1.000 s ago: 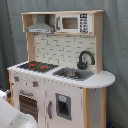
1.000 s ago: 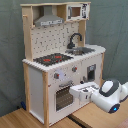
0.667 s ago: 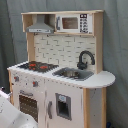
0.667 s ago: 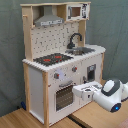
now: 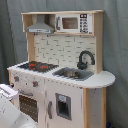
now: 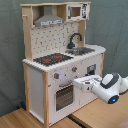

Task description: Play with the kitchen

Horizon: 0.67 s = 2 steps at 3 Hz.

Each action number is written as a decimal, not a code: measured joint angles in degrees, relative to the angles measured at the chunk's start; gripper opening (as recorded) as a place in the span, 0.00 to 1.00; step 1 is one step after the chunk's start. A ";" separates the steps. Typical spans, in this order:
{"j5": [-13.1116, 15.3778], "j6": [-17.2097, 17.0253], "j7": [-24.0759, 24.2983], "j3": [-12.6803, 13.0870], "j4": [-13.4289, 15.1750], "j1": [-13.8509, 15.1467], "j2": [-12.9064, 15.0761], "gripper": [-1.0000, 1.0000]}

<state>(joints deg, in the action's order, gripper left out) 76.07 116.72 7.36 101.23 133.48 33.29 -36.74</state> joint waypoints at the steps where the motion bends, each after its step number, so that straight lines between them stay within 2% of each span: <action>1: 2.98 2.27 -0.19 -4.47 1.19 -2.35 0.01 1.00; 2: 5.44 4.46 -0.14 -8.43 2.34 -4.79 0.01 1.00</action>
<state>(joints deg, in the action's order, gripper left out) 81.51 121.18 7.22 92.80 135.82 28.49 -36.72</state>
